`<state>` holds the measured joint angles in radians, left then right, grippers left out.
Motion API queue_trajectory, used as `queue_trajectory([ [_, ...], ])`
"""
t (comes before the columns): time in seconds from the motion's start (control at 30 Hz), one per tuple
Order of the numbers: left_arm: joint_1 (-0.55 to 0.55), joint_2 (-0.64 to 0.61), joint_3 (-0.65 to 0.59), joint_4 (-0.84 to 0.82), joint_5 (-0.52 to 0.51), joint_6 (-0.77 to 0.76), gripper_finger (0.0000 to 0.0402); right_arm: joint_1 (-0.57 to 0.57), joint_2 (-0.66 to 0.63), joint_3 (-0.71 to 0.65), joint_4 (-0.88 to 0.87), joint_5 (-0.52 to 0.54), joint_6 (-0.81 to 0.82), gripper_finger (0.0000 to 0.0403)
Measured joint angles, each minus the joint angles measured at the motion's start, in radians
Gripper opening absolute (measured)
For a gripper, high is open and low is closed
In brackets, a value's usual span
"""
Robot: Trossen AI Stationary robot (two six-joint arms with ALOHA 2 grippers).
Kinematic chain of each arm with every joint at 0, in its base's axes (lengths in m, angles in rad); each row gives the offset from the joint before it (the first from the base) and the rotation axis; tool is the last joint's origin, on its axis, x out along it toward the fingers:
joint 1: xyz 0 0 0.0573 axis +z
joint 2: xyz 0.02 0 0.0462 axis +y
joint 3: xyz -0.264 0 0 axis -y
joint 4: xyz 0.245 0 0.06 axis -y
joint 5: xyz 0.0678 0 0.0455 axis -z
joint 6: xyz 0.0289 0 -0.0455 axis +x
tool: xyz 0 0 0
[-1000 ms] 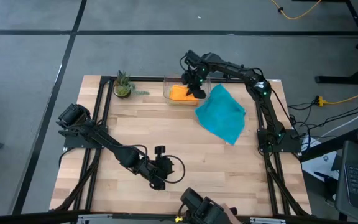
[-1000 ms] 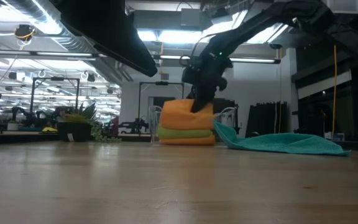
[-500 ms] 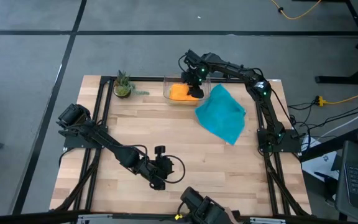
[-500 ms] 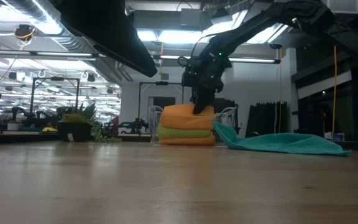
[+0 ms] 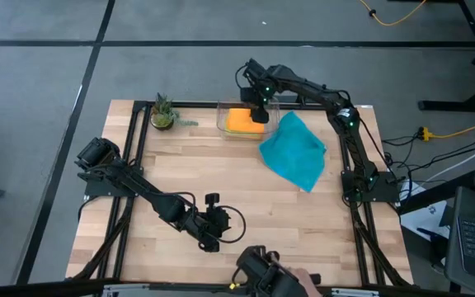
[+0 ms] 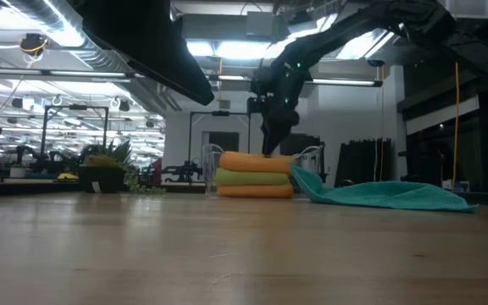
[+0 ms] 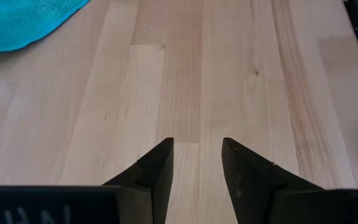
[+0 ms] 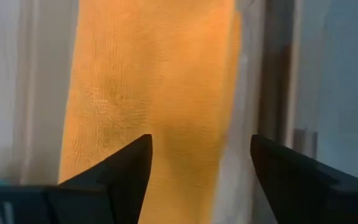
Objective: Fold microfiber towels
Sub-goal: Put the folded orange microfiber cloth into the transparent bin, then fold the blue microfiber cloth
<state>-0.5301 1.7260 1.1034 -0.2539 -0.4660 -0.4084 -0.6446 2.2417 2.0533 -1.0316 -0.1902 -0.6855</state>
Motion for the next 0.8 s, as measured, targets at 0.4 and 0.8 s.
queue_trajectory([
  [0.4,0.000,0.000,0.000,0.000,-0.001,0.000,0.0130,0.021,-0.023,0.291,-0.418,-0.049,0.344,0.0269],
  [0.8,0.002,0.000,0.000,0.002,-0.011,-0.005,0.0130,0.080,-0.243,0.121,-0.536,-0.060,0.556,0.0269],
])
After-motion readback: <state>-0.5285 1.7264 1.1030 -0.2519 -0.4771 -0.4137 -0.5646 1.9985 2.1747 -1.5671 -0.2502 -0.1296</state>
